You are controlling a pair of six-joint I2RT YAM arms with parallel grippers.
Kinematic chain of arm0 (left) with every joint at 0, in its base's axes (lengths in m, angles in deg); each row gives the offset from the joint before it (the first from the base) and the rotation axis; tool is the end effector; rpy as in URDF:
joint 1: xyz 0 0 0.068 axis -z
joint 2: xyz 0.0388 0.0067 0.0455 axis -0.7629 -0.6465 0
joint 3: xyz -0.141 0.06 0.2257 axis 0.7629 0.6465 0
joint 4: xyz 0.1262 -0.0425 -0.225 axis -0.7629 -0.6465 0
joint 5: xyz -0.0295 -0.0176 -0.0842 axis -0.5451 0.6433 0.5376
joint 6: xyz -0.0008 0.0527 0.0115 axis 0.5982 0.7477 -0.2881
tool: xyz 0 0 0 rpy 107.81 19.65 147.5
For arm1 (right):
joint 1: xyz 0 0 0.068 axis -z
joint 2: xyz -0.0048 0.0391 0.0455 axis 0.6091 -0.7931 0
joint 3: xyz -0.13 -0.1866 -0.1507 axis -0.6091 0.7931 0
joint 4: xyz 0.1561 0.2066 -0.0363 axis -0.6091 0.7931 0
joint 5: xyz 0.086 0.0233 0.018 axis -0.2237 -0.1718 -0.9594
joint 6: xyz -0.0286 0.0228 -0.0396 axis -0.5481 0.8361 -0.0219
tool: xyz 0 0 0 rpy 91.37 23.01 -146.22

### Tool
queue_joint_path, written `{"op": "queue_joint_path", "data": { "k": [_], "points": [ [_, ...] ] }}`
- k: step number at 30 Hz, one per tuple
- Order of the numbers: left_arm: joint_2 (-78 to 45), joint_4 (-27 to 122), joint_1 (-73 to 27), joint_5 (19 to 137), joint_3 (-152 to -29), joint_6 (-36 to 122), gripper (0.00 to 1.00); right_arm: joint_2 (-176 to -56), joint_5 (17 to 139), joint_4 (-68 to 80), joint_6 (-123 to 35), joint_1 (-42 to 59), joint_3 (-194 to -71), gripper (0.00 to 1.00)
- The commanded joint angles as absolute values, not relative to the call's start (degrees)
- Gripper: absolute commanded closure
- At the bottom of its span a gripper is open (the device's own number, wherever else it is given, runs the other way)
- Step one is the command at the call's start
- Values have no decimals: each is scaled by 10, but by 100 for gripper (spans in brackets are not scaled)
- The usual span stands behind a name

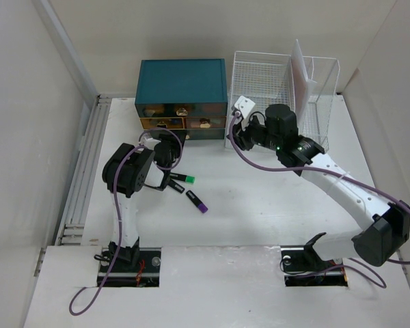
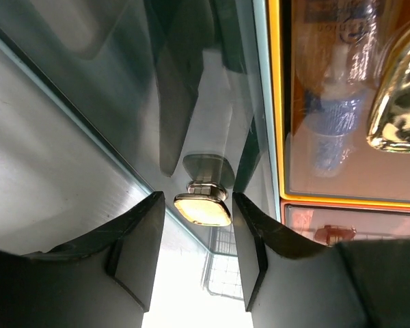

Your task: Organize the desk

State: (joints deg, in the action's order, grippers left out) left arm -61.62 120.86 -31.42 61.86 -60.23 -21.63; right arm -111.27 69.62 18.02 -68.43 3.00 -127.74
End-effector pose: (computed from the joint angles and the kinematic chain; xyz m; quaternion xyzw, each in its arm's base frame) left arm 0.3539 -0.1117 0.1077 -0.3940 0.6092 -0.4695 0.5032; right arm 0.2506 0.1843 0.3728 -0.4261 0.6830 0.1956 0.5601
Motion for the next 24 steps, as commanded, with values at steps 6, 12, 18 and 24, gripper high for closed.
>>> {"op": "queue_joint_path", "data": {
  "k": [6,12,18,24],
  "points": [
    [-617,1403,-318,606,-629,-217,76,-1098,679,152,-681,33,-1273,62],
    [-617,1410,-318,606,-609,-217,100,-1103,672,152,-681,33,-1273,62],
    [-590,1449,-318,611,-548,-211,100,-1144,579,216,-738,33,-1267,53],
    [-585,1515,-318,611,-479,-217,100,-1211,581,197,-771,-14,-1247,52]
  ]
}}
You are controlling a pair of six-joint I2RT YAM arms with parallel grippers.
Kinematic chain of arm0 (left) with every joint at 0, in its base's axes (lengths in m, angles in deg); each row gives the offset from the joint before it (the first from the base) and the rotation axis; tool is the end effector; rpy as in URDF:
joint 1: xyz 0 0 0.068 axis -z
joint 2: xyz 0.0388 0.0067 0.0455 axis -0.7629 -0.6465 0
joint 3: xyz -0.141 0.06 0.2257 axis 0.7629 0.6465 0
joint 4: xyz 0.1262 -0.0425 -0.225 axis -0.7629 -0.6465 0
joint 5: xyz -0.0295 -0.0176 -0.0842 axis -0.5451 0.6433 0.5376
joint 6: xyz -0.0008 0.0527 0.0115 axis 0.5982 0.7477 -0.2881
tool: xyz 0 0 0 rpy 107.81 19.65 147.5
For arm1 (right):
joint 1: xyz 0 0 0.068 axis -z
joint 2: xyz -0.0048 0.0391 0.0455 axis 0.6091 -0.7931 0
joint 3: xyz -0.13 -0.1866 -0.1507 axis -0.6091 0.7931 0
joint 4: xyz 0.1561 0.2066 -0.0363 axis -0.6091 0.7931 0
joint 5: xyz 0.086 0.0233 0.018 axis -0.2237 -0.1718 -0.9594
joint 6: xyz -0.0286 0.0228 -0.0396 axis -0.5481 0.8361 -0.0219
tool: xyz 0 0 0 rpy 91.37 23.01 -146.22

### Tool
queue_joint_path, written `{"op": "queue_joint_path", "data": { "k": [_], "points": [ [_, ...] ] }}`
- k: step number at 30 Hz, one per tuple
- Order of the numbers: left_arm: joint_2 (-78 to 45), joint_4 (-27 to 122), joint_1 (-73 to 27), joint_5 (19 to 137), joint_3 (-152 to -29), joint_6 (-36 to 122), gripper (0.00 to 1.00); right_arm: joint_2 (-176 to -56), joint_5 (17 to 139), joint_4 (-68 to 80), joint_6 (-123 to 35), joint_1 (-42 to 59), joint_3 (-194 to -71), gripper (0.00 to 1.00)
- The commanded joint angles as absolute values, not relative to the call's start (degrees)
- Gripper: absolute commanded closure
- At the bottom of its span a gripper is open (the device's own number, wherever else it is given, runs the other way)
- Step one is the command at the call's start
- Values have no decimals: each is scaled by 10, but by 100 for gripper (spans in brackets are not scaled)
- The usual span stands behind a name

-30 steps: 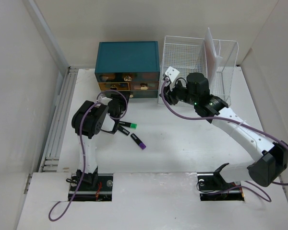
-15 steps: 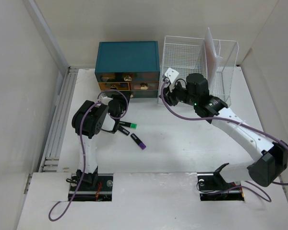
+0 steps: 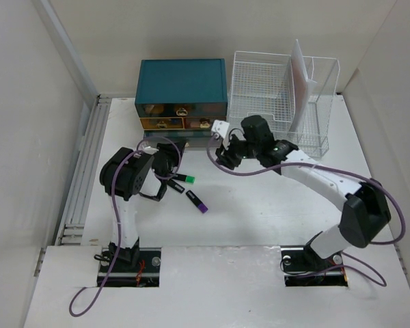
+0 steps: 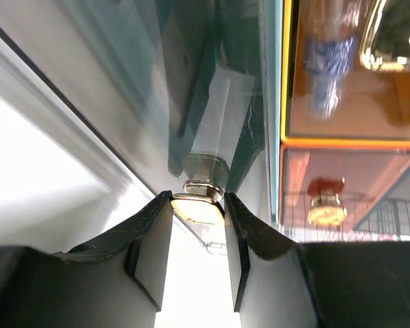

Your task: Organize the desk

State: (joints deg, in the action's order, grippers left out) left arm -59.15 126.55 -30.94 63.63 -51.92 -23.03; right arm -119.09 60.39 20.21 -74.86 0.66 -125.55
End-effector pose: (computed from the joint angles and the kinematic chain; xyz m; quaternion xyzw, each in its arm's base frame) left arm 0.3209 -0.1049 0.1031 -0.3904 0.6127 -0.4849 0.4869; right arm 0.2611 0.2147 0.3149 -0.5233 0.6733 0.2412 0.4633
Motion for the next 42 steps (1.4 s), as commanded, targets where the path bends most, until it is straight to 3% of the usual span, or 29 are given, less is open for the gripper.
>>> {"op": "queue_joint_path", "data": {
  "k": [1,23,42],
  "points": [
    [-585,1521,-323,611,-473,-217,100,-1219,589,189,-771,-14,-1247,52],
    [-598,1640,-323,619,-370,-233,100,-1462,619,104,-682,-94,-1374,48],
    [-593,1640,-335,636,-360,-226,100,-1524,629,94,-659,-115,-1396,47]
  ]
}}
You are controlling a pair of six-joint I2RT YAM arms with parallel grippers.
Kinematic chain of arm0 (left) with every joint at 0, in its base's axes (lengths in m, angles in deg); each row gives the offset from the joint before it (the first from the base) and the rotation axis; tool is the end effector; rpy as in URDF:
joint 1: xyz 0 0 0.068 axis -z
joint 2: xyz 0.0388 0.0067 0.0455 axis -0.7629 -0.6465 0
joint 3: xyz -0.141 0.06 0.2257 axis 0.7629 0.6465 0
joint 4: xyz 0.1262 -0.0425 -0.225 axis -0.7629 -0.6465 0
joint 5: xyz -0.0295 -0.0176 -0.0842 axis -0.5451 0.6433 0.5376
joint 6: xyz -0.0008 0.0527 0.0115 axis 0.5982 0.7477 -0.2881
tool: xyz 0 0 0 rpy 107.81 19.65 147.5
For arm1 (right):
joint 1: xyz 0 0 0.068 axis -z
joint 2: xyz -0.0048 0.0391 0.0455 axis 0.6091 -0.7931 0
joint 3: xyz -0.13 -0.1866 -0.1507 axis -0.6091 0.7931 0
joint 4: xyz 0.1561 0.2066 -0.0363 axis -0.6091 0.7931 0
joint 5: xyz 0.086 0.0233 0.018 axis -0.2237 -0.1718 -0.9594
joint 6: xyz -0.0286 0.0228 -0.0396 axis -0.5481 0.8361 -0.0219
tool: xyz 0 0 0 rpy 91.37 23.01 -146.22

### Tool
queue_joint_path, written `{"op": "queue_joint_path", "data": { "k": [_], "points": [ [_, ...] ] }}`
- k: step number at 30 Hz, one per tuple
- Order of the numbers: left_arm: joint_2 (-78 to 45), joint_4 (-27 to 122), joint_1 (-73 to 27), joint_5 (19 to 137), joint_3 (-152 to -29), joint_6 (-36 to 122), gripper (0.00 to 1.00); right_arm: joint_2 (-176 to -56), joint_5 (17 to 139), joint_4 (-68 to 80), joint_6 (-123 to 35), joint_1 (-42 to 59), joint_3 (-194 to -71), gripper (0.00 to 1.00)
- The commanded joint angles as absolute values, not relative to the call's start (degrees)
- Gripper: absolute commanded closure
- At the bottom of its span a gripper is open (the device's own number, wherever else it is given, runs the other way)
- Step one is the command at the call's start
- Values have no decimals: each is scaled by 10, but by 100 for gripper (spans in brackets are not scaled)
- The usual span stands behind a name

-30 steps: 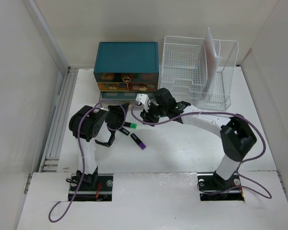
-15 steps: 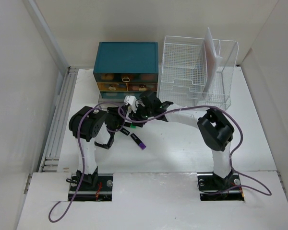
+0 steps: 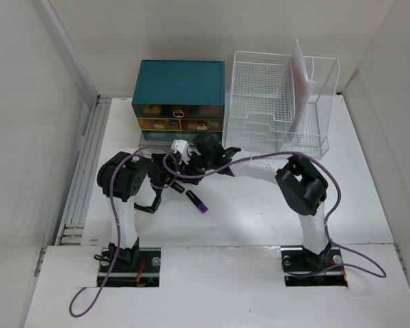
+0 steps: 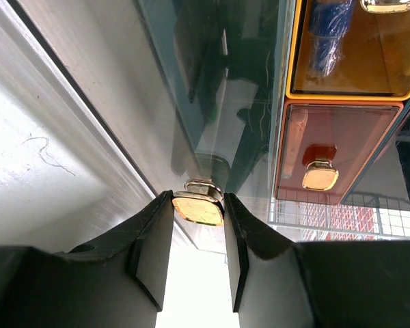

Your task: Organize the desk

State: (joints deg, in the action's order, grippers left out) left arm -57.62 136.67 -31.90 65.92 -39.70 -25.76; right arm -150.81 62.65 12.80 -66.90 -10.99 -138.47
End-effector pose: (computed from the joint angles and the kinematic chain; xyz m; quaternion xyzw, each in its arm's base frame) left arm 0.2729 -0.0850 0.0936 -0.4002 0.6105 -0.4995 0.4666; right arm 0.2889 0.3477 0.1912 -0.5474 0.7111 0.2856 0.3363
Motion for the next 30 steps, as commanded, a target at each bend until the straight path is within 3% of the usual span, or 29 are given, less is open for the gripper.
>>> {"op": "queue_joint_path", "data": {
  "k": [1,28,30],
  "points": [
    [-593,1640,-335,636,-360,-232,100,-1524,630,94,-659,-115,-1396,47],
    [-593,1640,-335,647,-360,-226,100,-1571,640,83,-617,-115,-1360,45],
    [-593,1640,-335,647,-360,-226,100,-1571,640,83,-617,-115,-1355,51]
  ]
}}
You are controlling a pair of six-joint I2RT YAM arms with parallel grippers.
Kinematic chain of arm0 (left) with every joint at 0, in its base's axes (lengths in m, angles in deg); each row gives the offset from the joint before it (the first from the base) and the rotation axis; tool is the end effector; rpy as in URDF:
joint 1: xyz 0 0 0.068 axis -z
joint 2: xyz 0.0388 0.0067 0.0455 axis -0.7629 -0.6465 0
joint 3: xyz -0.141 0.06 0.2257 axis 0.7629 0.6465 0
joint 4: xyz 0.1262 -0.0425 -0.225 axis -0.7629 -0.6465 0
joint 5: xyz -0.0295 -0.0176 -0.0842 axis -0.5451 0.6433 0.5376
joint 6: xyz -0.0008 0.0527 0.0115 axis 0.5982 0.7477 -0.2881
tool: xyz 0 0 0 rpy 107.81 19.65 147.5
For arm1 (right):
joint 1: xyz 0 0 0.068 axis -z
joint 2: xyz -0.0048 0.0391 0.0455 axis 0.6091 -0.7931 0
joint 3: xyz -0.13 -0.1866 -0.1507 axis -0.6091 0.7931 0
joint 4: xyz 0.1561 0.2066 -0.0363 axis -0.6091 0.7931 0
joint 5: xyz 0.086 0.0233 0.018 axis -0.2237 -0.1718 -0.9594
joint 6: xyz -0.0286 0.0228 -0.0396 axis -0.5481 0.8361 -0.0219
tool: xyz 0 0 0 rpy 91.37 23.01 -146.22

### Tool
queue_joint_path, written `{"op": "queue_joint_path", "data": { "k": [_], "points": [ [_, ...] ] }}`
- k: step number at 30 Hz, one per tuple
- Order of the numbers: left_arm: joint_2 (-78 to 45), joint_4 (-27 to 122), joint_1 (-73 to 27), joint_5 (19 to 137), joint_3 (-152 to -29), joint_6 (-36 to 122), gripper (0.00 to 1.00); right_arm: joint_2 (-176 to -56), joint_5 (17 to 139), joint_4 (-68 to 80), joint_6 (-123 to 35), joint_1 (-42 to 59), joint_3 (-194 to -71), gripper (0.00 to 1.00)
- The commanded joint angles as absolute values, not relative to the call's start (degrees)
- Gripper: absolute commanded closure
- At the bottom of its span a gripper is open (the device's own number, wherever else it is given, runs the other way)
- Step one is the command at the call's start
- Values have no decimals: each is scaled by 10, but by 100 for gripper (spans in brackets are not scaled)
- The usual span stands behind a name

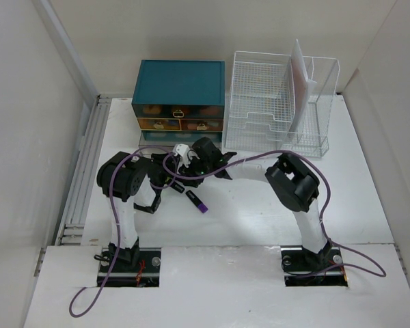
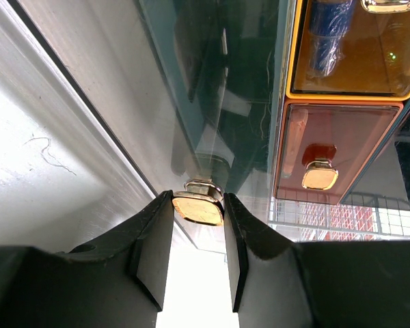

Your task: Organize the desk

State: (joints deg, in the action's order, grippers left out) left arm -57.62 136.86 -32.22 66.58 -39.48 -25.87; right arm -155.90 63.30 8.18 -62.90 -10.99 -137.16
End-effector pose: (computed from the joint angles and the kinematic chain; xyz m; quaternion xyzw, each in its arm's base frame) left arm 0.2724 -0.0836 0.0934 -0.3993 0.6113 -0.5013 0.4643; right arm 0.2939 0.3527 0.1517 -0.5216 0.7385 0.2893 0.3145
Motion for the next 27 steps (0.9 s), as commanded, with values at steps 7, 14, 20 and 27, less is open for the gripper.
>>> {"op": "queue_joint_path", "data": {
  "k": [7,14,20,27],
  "points": [
    [-593,1640,-335,647,-360,-226,100,-1522,662,83,-617,-115,-1330,96],
    [-603,1640,-335,647,-360,-226,100,-1389,745,102,-638,-115,-1294,97],
    [-603,1640,-335,647,-360,-226,100,-1316,842,115,-675,-115,-1289,97],
    [-603,1640,-335,647,-360,-226,100,-1361,867,158,-705,-87,-1391,97]
  ]
}}
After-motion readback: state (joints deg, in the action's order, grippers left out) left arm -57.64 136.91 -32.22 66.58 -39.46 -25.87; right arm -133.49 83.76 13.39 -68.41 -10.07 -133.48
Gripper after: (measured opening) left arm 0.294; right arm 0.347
